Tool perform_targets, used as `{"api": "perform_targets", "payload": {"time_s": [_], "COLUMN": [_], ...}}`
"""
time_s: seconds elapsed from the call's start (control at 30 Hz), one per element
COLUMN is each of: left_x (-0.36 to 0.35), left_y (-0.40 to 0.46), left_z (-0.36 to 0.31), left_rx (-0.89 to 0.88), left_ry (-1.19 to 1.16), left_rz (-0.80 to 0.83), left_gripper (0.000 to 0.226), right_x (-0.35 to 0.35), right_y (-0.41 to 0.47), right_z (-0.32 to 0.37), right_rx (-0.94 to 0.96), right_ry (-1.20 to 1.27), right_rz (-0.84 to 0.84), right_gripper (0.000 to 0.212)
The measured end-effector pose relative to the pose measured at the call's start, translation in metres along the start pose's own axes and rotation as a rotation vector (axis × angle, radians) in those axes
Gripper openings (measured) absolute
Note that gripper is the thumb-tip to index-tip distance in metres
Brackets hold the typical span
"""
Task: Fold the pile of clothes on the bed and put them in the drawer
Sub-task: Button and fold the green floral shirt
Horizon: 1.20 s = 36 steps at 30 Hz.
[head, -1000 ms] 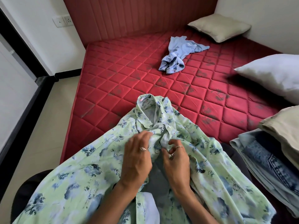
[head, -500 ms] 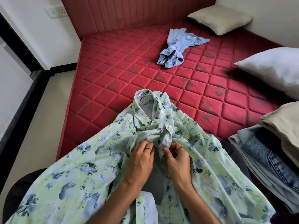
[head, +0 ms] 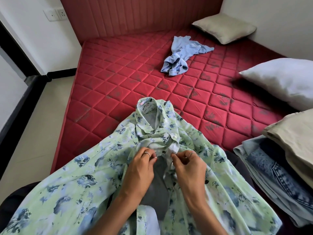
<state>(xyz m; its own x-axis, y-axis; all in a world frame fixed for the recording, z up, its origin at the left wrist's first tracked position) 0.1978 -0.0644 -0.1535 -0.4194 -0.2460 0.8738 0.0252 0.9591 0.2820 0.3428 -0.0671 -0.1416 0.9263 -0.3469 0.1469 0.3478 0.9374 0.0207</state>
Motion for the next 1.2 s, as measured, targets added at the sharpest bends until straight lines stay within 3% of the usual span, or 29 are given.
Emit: {"api": "perform_targets", "payload": {"time_s": [0.2, 0.4, 0.6, 0.67, 0.73, 0.87, 1.07, 1.2], "left_x": [0.078, 0.146, 0.158, 0.153, 0.147, 0.129, 0.125, 0.126], "left_y": [0.018, 0.030, 0.024, 0.019, 0.009, -0.008, -0.016, -0.017], "left_z": [-0.036, -0.061, -0.064, -0.065, -0.070, -0.078, -0.090, -0.094], "left_rx": [0.109, 0.118, 0.217, 0.236, 0.245, 0.251, 0.171, 0.147], "left_ry": [-0.187, -0.270, -0.565, -0.593, -0.621, -0.519, -0.297, -0.299], "left_rz": [0.097, 0.019, 0.156, 0.182, 0.217, 0.241, 0.194, 0.188], "left_gripper": [0.010, 0.013, 0.006, 0.006, 0.007, 0.010, 0.010, 0.009], "right_x": [0.032, 0.047, 0.058, 0.060, 0.064, 0.068, 0.073, 0.072], "right_y": [0.020, 0.040, 0.035, 0.030, 0.016, -0.005, -0.014, -0.014], "right_z": [0.075, 0.140, 0.153, 0.145, 0.133, 0.113, 0.110, 0.110], "right_rx": [0.067, -0.265, -0.359, -0.411, -0.442, -0.478, -0.345, -0.274], "right_ry": [-0.158, 0.328, 0.394, 0.423, 0.444, 0.456, 0.391, 0.364], "right_rz": [0.150, 0.386, 0.709, 0.752, 0.744, 0.657, 0.471, 0.425], "right_gripper": [0.016, 0.018, 0.007, 0.033, 0.039, 0.008, 0.013, 0.014]}}
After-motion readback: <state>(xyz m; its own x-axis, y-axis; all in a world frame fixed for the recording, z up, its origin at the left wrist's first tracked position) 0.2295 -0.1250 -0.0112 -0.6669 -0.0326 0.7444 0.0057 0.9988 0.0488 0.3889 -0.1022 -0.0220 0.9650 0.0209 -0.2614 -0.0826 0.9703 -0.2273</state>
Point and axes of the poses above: each hand's wrist, its own y-axis towards the middle knuckle, its own x-axis out of the back of the hand, z = x × y, the point moved 2 cm from there along y, towards the middle knuckle, and after that the axes turned 14 degrees about y, right-handed, at the moved point
